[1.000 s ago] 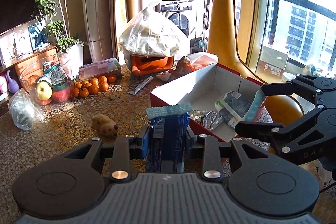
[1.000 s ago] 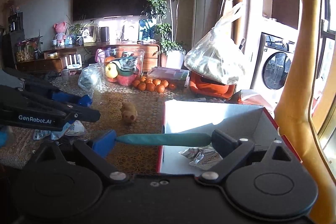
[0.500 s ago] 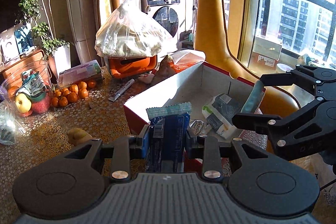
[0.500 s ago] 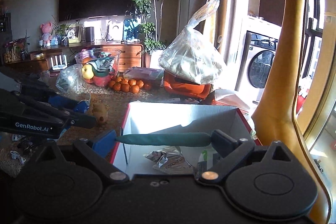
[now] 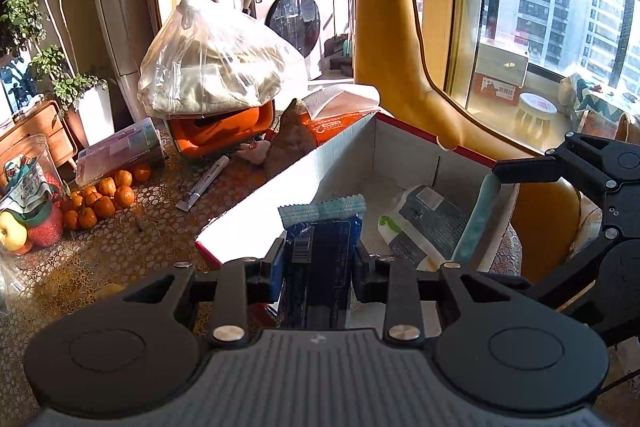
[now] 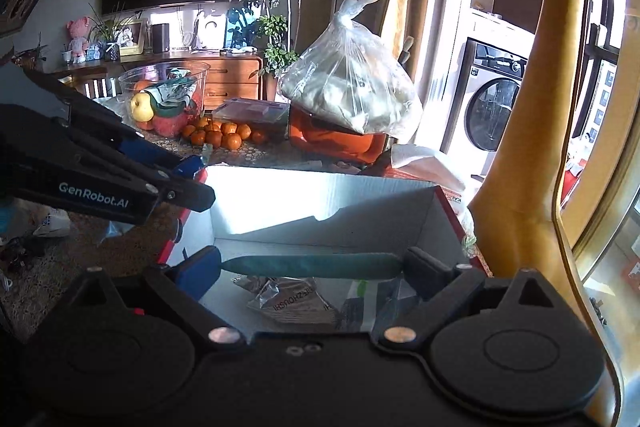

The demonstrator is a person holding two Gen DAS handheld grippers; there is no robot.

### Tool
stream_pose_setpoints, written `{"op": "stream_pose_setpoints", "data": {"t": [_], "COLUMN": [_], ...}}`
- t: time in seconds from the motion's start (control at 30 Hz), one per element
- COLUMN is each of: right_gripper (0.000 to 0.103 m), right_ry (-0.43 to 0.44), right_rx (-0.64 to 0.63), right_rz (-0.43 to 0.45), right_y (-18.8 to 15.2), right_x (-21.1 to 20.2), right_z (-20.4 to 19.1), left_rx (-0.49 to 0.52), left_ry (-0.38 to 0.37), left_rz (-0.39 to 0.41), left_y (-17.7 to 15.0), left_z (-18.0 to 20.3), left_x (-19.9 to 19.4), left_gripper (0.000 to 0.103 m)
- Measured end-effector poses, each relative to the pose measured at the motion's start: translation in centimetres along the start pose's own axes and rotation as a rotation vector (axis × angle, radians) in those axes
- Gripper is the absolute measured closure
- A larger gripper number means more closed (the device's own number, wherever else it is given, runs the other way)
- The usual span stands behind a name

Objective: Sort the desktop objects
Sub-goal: 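Carry blue packet with left tool while right tool carries teal stick to box, then lower blue packet with left tool while right tool lowers teal stick into box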

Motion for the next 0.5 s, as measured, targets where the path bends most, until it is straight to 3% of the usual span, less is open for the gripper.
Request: {"op": "stream_pose_setpoints", "data": {"t": [0.2,0.5], "right_gripper": [0.005,0.005], "right_ry": [0.022,0.092], "right_rx": [-0.016,-0.031], "right_rz": [-0.039,-0.174], "right_y": [-0.3,-0.4], "right_x": [1.6,4.2], "right_z": [-0.3,-0.5], "left_rx": [0.038,0.022], "left_ry": [0.003,-0.02], "left_rz": [-0.04,-0.114], "left_y": [1.1,2.2], "left_z": [-0.2,-1.1], "left_x": [2.9,7.0], "left_gripper": [0.072,0.072]}}
Point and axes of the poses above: each gripper's, at about its wrist camera, not at the fingertips, and x roughly the way its jaws point, z to its right, y to its top, the point moved 4 cm from there along x, roughly the way its jaws point, and after that the axes turned 12 degrees about -y, right-handed, at the moved point
